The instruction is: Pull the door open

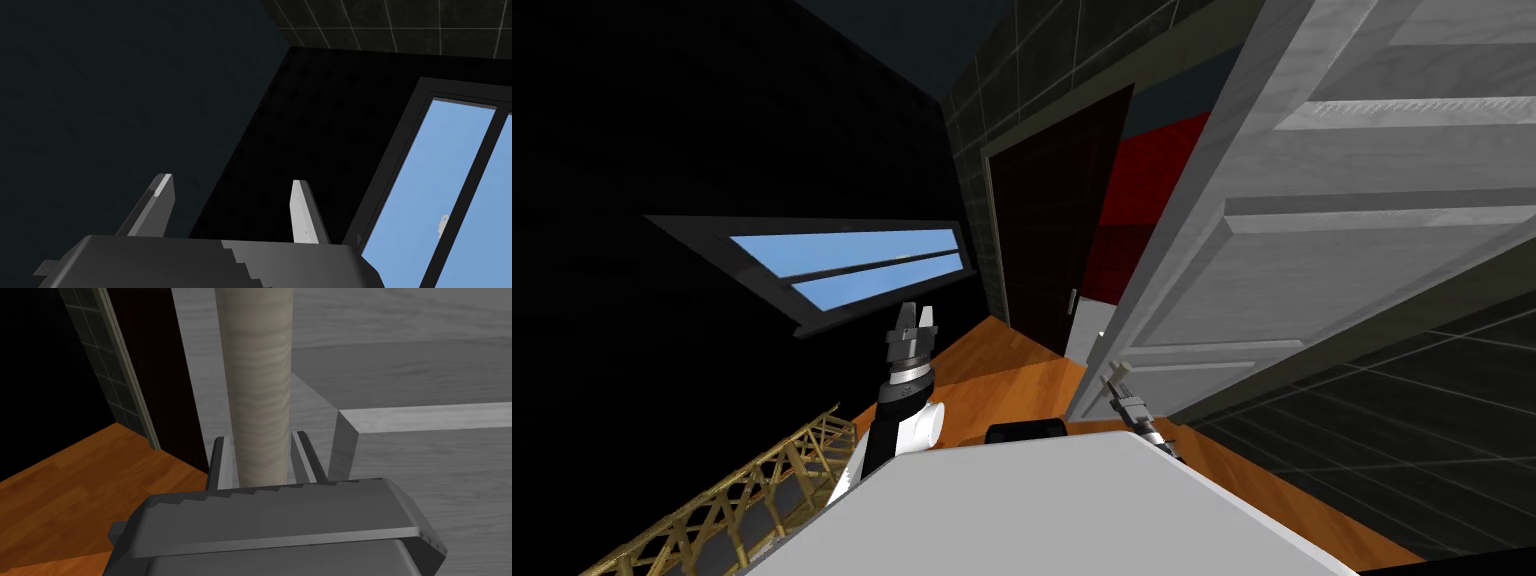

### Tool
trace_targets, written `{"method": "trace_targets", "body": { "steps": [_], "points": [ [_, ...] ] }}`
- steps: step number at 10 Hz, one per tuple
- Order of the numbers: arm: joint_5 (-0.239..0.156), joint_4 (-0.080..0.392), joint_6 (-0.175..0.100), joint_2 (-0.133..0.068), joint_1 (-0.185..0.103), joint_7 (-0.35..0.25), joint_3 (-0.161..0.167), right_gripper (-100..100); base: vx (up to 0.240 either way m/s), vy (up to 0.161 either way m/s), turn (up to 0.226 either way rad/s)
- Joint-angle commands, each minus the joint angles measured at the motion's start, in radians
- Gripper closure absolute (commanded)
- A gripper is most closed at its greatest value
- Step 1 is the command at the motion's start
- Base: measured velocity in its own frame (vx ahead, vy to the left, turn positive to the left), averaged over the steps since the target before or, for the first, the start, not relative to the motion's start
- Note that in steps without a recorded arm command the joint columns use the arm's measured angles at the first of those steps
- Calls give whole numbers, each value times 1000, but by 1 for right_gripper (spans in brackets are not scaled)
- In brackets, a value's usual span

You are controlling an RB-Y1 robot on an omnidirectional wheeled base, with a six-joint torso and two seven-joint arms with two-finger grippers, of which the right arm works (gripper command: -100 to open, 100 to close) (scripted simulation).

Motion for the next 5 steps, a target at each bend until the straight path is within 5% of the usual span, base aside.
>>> {"method": "trace_targets", "body": {
  "steps": [1, 5],
  "points": [
    [7, 7, -23, -8, 4, -12, 10, 100, -233, -59, 135],
    [19, 32, -70, -27, 6, -40, 28, 100, -204, -58, 132]
  ]
}}
